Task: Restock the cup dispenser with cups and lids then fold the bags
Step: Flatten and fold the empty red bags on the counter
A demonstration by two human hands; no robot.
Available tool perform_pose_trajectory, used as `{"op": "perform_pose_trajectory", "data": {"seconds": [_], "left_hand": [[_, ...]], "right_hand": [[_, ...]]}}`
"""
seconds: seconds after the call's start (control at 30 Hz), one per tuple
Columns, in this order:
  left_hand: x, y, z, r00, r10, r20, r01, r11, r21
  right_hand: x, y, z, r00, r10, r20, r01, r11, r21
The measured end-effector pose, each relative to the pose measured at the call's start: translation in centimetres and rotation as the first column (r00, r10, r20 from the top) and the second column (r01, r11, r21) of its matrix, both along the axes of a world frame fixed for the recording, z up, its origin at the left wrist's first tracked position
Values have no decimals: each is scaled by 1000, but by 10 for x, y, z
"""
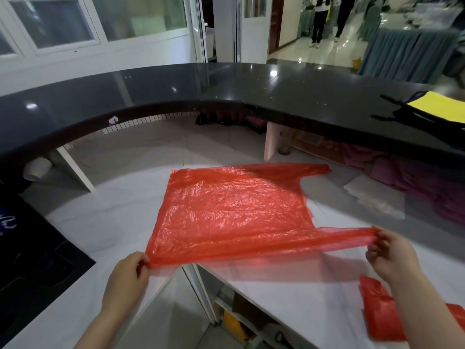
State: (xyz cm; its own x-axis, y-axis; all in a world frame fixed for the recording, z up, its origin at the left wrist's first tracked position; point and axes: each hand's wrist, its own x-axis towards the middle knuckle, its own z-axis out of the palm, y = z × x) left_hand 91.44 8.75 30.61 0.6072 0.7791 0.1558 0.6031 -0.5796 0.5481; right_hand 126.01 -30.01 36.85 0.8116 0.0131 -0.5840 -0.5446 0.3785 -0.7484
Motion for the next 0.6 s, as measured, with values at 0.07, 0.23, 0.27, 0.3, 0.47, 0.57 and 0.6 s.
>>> {"op": "perform_pose_trajectory", "data": {"seconds": [0.07, 0.23, 0.27, 0.3, 0.47, 0.57, 0.6], "left_hand": [[3, 7, 3, 999, 4, 32, -2, 999, -54], [11, 18, 22, 962, 97, 256, -74, 992, -99], [13, 20, 26, 942, 130, 309, -96, 988, -123], [15, 22, 31, 921, 160, 356, -113, 982, -148], [26, 24, 50, 843, 279, 460, -171, 949, -263], [33, 21, 55, 823, 292, 487, -163, 943, -290], [34, 20, 57, 811, 308, 498, -166, 937, -309]], "right_hand": [[4, -3, -1, 1000, 8, -20, -8, 1000, -3], [2, -4, 7, 996, 46, 79, -67, 954, 293], [1, -5, 8, 990, 60, 126, -105, 916, 388], [1, -5, 7, 984, 82, 160, -145, 886, 440], [-8, 19, -13, 901, 399, 169, -421, 899, 122], [-26, 43, -17, 672, 673, 309, -616, 739, -271], [-29, 50, -17, 601, 724, 339, -629, 690, -358]]}}
